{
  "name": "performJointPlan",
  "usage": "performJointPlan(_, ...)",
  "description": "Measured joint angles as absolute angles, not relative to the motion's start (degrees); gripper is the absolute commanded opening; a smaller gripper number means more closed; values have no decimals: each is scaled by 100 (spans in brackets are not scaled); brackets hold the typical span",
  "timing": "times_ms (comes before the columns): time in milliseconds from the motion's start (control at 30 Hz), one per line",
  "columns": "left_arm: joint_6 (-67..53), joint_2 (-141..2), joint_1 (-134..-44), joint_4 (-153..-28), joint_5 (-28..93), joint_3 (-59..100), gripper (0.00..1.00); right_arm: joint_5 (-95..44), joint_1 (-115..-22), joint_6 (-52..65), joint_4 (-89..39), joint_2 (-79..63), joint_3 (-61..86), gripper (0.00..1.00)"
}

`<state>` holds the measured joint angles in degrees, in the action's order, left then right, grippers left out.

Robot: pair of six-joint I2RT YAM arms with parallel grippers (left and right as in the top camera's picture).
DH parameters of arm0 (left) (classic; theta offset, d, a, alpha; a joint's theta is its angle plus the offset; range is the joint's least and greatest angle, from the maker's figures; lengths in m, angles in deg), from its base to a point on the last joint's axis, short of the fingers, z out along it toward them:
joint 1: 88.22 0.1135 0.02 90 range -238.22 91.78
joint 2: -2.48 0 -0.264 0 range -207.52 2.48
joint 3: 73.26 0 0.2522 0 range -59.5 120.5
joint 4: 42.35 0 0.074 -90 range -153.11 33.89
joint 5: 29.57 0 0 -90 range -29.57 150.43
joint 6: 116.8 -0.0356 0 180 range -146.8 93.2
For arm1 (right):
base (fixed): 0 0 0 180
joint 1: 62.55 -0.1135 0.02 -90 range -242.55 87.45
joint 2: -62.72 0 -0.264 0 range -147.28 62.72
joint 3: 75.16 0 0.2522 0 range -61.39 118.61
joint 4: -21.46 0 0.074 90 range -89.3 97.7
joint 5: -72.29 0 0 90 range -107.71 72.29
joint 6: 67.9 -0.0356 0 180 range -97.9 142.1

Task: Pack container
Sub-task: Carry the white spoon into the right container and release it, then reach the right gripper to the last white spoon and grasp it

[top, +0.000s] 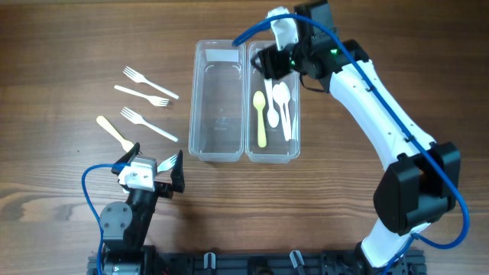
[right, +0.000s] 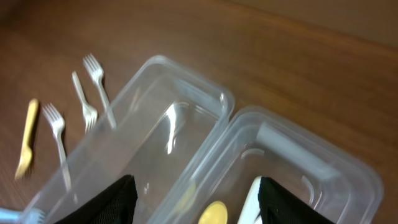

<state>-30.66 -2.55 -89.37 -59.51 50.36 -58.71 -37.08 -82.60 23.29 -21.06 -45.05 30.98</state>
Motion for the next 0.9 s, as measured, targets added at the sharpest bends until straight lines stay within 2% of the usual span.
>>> performJointPlan(67,-3066,-255,-8937,-5949,5036,-5871,100,-3518,-8201,1802,-1472,-4505,3090,67)
performJointPlan(133,-3066,-255,-8937,-5951,5036,-5871,100,-3232,-8024,1028,-925,-4503,3092,72)
performJointPlan(300,-3066,-255,-8937,-5953,5036,-5871,100,-2213,-7156,-976,375,-4505,3090,81)
performJointPlan(333,-3066,-255,-8937,-5951,5036,-5871,100,-1975,-7021,-1214,605,-4514,3090,84)
performJointPlan(400,-3066,-255,-8937,-5951,5036,-5871,100,-1564,-6879,-1621,1101,-4621,3092,99)
performJointPlan(533,-3066,-255,-8937,-5951,5036,-5871,100,-1339,-6861,-2119,1612,-5340,3096,99)
performJointPlan(700,-3066,-255,-8937,-5951,5036,-5871,100,-1291,-6717,-3391,1846,-6083,3096,100)
performJointPlan(900,-3066,-255,-8937,-5951,5034,-5871,100,-1328,-6238,-3983,1818,-6649,3096,100)
